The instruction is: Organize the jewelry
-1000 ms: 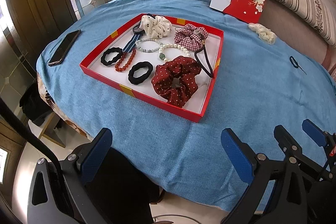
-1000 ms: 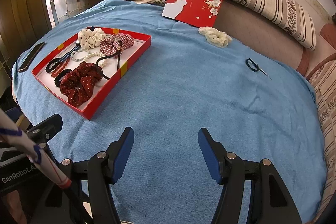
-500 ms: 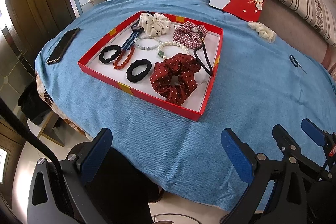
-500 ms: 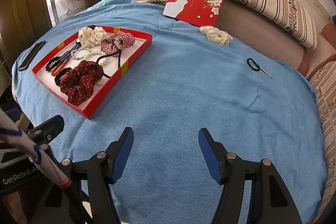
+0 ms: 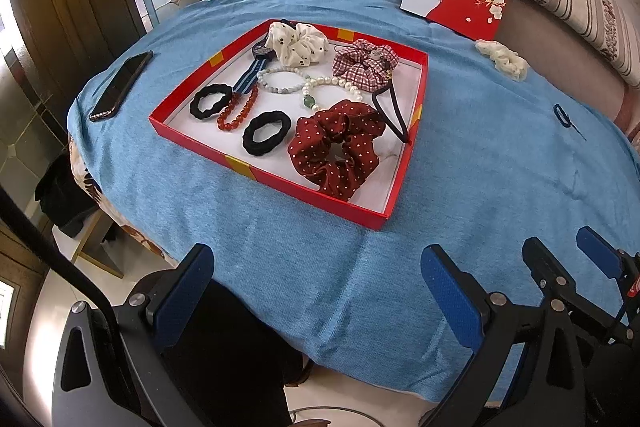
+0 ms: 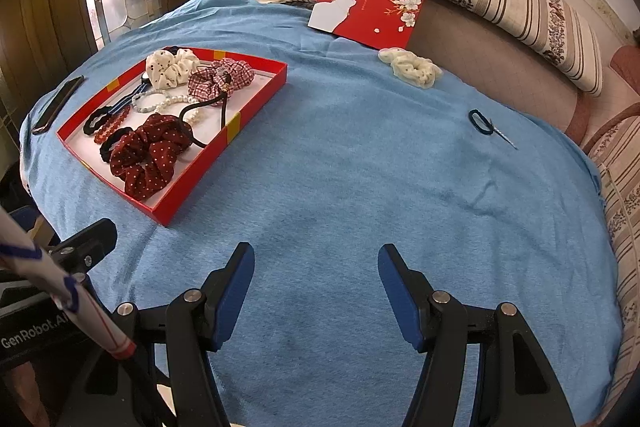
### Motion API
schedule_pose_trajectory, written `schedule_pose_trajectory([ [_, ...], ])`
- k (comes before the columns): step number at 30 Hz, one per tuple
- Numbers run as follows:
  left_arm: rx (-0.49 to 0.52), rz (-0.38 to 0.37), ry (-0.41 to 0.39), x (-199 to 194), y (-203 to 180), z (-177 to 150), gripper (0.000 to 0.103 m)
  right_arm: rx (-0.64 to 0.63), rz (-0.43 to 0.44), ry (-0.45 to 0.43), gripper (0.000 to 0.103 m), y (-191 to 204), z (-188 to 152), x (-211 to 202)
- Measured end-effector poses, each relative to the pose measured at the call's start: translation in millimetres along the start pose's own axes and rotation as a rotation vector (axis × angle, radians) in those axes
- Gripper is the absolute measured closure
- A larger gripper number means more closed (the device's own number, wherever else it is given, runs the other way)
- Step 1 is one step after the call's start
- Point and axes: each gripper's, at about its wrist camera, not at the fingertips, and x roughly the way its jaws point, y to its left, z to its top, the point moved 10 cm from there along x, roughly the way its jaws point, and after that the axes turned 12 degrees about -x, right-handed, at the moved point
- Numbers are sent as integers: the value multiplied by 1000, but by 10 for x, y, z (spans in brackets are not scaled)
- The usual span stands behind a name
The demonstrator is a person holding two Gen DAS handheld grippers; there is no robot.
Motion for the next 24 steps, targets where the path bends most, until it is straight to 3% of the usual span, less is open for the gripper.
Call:
schedule_pose_trajectory([
  [24, -37, 16, -14, -8, 141, 141, 0, -24, -34, -23, 33, -68, 93, -55],
])
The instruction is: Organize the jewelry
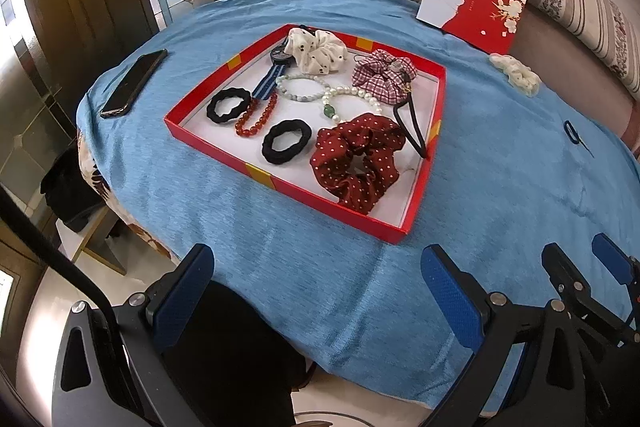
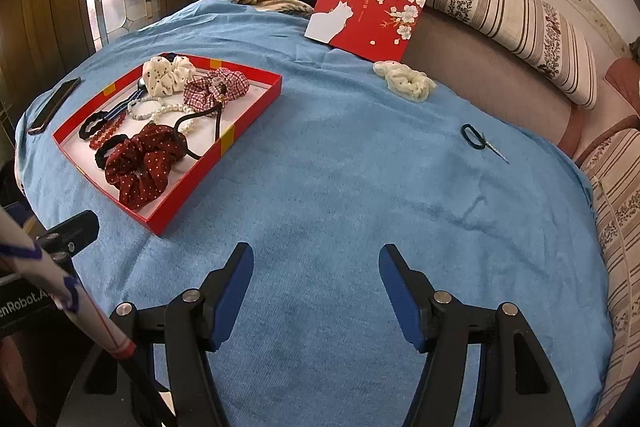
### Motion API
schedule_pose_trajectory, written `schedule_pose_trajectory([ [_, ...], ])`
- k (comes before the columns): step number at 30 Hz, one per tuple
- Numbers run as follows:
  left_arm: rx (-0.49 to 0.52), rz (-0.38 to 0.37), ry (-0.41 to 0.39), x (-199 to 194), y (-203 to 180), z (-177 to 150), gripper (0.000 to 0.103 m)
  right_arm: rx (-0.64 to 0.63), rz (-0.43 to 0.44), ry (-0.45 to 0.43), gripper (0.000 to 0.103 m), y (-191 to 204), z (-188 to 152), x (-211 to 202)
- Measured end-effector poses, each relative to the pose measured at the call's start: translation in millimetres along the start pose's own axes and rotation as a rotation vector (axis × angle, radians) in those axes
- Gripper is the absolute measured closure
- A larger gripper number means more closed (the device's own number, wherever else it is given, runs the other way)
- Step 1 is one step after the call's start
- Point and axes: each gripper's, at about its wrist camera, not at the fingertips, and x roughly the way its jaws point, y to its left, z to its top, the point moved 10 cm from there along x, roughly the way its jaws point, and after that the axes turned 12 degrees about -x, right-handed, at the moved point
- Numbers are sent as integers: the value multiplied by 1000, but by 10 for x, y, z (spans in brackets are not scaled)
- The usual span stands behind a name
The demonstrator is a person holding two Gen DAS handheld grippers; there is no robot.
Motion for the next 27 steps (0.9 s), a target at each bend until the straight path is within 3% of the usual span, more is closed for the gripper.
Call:
schedule_pose_trajectory([
  [16, -30, 80, -122, -195, 331, 515, 0, 25, 26, -26, 33, 9, 158, -53],
  [21, 25, 63, -127, -254, 134, 522, 0, 46, 26, -54, 28, -62, 139, -114],
  [27, 116, 20, -133, -323, -381, 405, 0, 118, 34, -53, 28, -337, -40, -71],
])
